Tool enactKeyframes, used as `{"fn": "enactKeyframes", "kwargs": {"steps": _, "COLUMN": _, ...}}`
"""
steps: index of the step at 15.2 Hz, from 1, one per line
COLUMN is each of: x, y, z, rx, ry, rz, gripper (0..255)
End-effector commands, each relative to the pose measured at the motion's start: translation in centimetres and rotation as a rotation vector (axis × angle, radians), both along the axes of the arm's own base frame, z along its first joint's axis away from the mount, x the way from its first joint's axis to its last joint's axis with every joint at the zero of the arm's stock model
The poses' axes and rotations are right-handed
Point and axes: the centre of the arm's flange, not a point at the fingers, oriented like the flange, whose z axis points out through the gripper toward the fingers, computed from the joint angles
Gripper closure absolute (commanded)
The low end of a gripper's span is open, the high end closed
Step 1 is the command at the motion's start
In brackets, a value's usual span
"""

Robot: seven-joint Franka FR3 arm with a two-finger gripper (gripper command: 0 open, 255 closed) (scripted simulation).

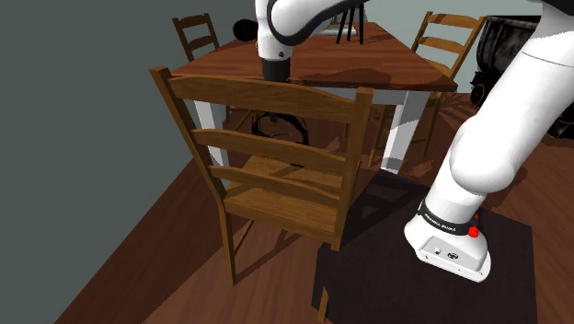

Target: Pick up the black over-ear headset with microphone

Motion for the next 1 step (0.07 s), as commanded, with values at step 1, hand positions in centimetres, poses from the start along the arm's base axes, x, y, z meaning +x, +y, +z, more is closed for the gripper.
{"fn": "enactKeyframes", "kwargs": {"steps": 1, "x": 0.0, "y": -0.01, "z": 0.28, "rx": 0.0, "ry": 0.0, "rz": 0.0, "gripper": 255}}
